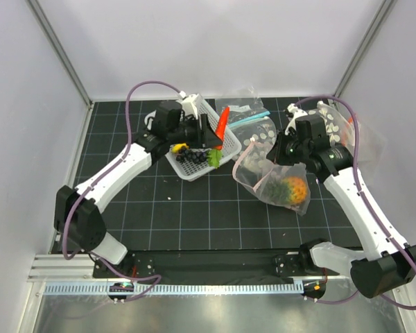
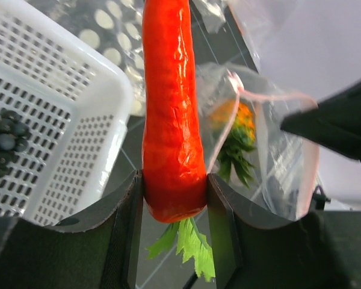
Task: Place the food in the zip-top bag and seal the zipper
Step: Pick up the fake vegetable from the bin, then place the fake vegetable in the zipper food storage bag.
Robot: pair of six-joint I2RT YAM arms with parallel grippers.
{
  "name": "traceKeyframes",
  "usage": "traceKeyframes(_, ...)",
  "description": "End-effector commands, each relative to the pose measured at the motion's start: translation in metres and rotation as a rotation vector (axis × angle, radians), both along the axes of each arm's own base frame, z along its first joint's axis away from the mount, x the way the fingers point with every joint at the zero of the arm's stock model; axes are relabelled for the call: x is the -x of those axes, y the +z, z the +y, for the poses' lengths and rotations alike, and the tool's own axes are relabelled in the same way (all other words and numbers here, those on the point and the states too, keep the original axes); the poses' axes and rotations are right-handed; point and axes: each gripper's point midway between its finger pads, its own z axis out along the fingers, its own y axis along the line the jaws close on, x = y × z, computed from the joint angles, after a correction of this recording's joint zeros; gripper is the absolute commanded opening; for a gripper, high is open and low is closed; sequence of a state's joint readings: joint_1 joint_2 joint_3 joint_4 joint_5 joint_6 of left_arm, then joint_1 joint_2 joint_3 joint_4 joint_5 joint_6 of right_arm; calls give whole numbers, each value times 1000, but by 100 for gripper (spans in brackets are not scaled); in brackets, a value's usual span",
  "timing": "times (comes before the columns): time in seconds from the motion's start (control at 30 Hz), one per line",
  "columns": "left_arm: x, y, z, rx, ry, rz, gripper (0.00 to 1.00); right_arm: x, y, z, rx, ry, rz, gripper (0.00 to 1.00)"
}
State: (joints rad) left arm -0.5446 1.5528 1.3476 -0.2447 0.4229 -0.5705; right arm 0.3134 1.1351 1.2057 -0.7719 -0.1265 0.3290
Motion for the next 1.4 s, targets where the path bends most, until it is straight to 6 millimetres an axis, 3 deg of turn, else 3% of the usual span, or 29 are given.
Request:
traceKeyframes(0.0, 46, 19, -9, -18, -148, -45, 37, -3, 18, -5, 16, -5, -83, 1)
traceKeyframes(0.1, 74, 22, -11, -44, -188, -29, 36, -5, 18, -5, 14, -11, -91, 1)
traceKeyframes(0.3, 110, 12, 1, -138, -227, 46, 33, -7, 23, 1, -29, -3, -137, 1)
traceKeyframes(0.37, 112, 10, 5, -203, -229, 19, 32, -8, 22, 4, -41, 10, -149, 1)
traceKeyframes(0.43, 124, -6, 8, -311, -258, 60, 32, -10, 18, 3, -39, 5, -143, 1)
traceKeyframes(0.47, 119, 0, 10, -358, -250, 8, 32, -10, 19, 6, -46, 17, -145, 1)
traceKeyframes(0.5, 131, -6, 11, -416, -285, 23, 32, -9, 17, 8, -49, 25, -137, 1)
traceKeyframes(0.53, 130, -13, 9, -468, -300, 19, 31, -9, 17, 8, -51, 29, -135, 1)
traceKeyframes(0.57, 123, 1, 8, -495, -280, -38, 31, -9, 16, 10, -51, 39, -131, 1)
traceKeyframes(0.7, 128, 6, 4, -611, -331, -88, 30, -5, 17, 15, -59, 67, -134, 1)
traceKeyframes(0.83, 125, -3, 16, -762, -335, -26, 30, 0, 18, 20, -74, 105, -151, 1)
traceKeyframes(0.93, 117, -5, 9, -826, -355, -30, 29, 3, 19, 25, -77, 133, -160, 1)
traceKeyframes(0.97, 123, 4, 6, -836, -379, -43, 29, 4, 19, 26, -77, 140, -162, 1)
traceKeyframes(1.0, 122, -7, 0, -879, -407, -28, 28, 5, 20, 28, -76, 145, -164, 1)
traceKeyframes(1.03, 120, -4, 0, -900, -405, -58, 27, 6, 20, 29, -76, 150, -164, 1)
traceKeyframes(1.17, 120, -1, -15, -884, -441, -96, 23, 10, 21, 27, -58, 144, -167, 1)
traceKeyframes(1.37, 124, -12, -22, -880, -479, -67, 23, 16, 31, 22, -38, 136, -170, 1)
